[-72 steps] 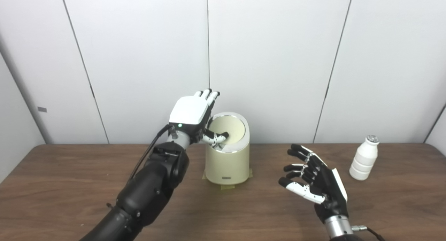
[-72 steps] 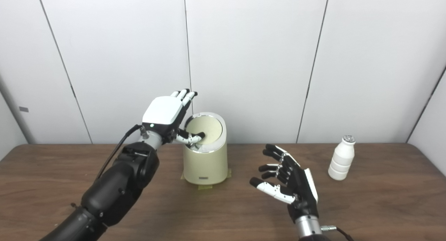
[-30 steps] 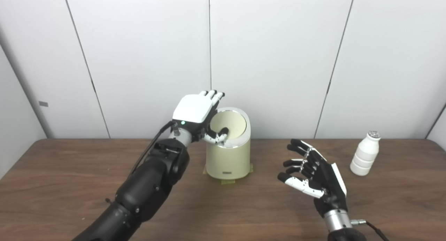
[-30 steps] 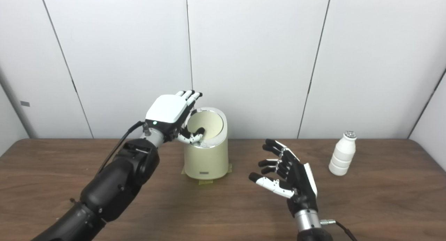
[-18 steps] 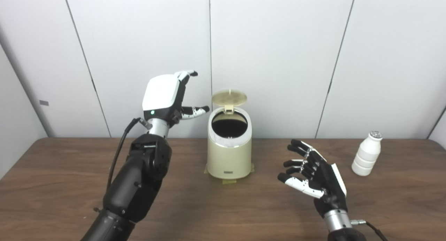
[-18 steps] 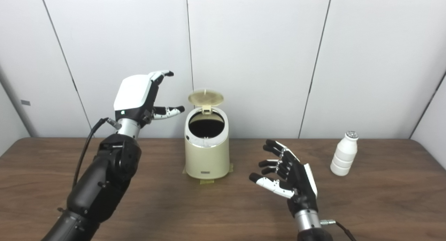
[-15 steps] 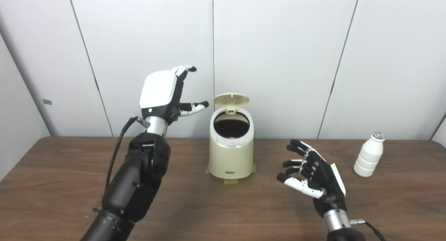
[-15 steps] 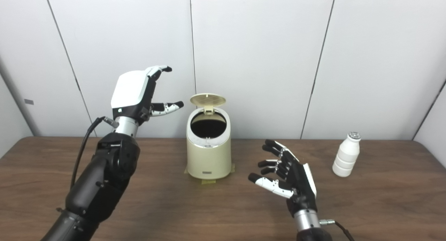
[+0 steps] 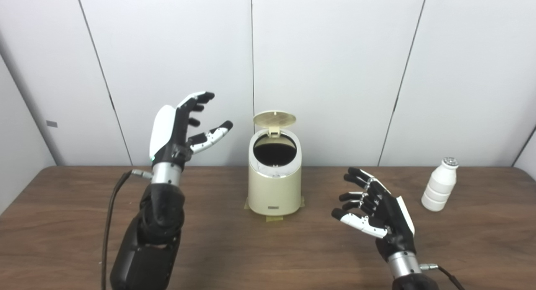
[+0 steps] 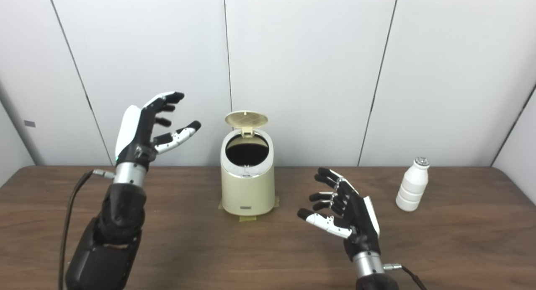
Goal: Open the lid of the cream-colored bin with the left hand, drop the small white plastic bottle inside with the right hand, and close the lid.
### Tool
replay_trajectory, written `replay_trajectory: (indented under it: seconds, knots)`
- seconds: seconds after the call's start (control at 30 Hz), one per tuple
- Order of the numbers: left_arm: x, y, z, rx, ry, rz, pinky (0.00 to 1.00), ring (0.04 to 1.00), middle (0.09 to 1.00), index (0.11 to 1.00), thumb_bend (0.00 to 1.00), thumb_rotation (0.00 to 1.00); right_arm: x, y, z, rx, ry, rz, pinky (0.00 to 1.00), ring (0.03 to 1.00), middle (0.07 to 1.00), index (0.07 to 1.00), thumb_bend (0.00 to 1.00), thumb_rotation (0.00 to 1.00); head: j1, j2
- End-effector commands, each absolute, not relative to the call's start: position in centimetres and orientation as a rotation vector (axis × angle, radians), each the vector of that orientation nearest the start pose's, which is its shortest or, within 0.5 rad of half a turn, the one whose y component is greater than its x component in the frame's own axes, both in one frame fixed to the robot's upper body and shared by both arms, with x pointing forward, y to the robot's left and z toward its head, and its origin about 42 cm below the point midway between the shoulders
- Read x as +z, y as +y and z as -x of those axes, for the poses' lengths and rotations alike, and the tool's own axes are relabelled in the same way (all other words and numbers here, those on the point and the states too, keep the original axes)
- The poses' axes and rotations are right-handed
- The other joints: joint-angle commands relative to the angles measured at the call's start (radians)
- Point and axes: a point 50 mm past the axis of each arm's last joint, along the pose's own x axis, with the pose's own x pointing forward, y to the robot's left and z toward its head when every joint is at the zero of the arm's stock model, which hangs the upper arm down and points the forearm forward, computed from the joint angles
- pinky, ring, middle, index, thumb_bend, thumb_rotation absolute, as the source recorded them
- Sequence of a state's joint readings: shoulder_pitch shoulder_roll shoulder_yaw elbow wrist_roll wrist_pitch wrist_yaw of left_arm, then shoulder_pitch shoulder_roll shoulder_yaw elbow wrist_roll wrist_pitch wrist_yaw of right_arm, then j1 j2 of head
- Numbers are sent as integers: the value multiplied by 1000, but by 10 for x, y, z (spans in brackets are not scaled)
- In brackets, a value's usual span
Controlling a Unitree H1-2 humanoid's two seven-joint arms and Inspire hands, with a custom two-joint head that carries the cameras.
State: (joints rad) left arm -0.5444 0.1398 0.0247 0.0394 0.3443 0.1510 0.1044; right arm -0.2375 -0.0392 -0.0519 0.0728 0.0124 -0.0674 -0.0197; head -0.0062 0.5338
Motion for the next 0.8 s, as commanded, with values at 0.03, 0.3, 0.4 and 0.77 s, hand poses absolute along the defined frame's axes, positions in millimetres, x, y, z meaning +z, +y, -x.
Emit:
replay_trajectory:
  seconds: [0.03,0.3,0.4,0.77]
  knots:
    - [284,224,-413,120,-423,-257,579,715,754,767,609,204,178,-217,-368,-9,-324,24,469,575,774,778,721,211,0,0]
    - [243,242,-371,60,-327,49,531,701,763,771,630,140,176,-221,-369,-4,-323,15,477,586,777,773,731,209,0,-4]
    - [222,248,-362,40,-293,67,517,661,748,768,676,54,175,-225,-370,-4,-346,35,471,582,777,774,739,239,-3,-9]
    - [177,255,-345,-26,-259,-35,565,701,767,781,744,124,234,-263,-388,45,-455,222,571,613,784,783,777,242,-111,-53]
